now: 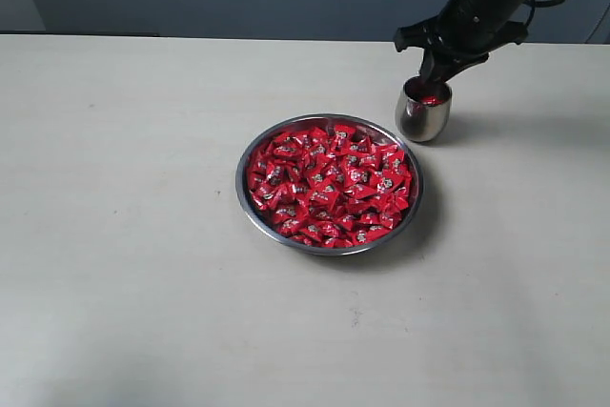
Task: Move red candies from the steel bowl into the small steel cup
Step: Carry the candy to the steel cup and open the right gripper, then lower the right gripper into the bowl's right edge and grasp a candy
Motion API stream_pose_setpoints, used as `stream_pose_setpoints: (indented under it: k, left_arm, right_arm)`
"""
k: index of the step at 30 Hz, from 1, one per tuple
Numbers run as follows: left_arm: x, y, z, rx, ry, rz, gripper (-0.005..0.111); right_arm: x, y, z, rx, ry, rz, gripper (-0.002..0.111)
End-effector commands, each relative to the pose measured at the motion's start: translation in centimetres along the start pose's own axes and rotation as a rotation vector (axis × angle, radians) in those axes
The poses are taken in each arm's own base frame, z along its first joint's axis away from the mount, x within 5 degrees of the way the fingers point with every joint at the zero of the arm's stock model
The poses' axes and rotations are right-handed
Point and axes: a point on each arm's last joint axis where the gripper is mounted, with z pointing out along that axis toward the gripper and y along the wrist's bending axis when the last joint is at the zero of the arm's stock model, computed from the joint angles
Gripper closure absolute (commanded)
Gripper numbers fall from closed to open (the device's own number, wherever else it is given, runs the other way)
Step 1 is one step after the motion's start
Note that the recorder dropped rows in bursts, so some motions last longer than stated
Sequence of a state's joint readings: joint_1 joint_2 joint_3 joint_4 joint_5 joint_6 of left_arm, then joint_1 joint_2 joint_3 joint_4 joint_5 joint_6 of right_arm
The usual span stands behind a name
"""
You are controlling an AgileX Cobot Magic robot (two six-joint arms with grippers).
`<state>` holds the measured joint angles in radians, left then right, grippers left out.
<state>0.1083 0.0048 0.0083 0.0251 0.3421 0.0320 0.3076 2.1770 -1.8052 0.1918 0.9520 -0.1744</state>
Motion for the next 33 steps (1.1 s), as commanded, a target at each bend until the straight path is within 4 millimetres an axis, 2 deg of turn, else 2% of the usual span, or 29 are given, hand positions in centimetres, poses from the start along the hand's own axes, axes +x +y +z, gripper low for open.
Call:
stream_pose_setpoints:
  k: [1, 7, 12, 17, 20, 24, 29, 33]
  left_arm:
    - [-0.4, 0.0, -0.1, -0.001, -0.021, -0.001, 0.106]
    - [-0.4, 0.0, -0.1, -0.001, -0.021, -0.001, 0.106]
    - [-0.4, 0.0, -0.1, -0.001, -0.021, -0.001, 0.106]
    - [-0.4, 0.0, -0.1, -0.001, -0.021, -0.001, 0.106]
    - [-0.4, 0.0, -0.1, -0.001, -0.021, -0.001, 0.106]
    - [-0.4, 0.0, -0.1, -0.001, -0.021, -0.001, 0.106]
    - [-0.4, 0.0, -0.1, -0.001, -0.021, -0.001, 0.106]
    - [-0.4, 0.0, -0.1, -0.001, -0.021, -0.001, 0.106]
  right_arm:
    - [-0.1, -0.1, -0.3, -0.002, -0.004, -0.007, 0.071]
    - [-0.1, 0.4, -0.4, -0.055, 0.002, 0.022, 0.074]
    - [0.0, 1.4, -2.0, -0.14, -0.004, -0.001, 0.08]
    - [1.7, 2.6, -3.2, -0.232, -0.023, 0.003, 0.08]
    - [3.0, 2.7, -3.1, -0.216, -0.043, 0.013, 0.08]
    - [4.5, 4.3, -2.1, -0.237, 0.015, -0.001, 0.08]
    - [4.9, 6.1, -1.0, -0.204, 0.042, -0.09, 0.08]
    - [4.9, 5.9, -0.7, -0.074, 0.044, -0.121, 0.08]
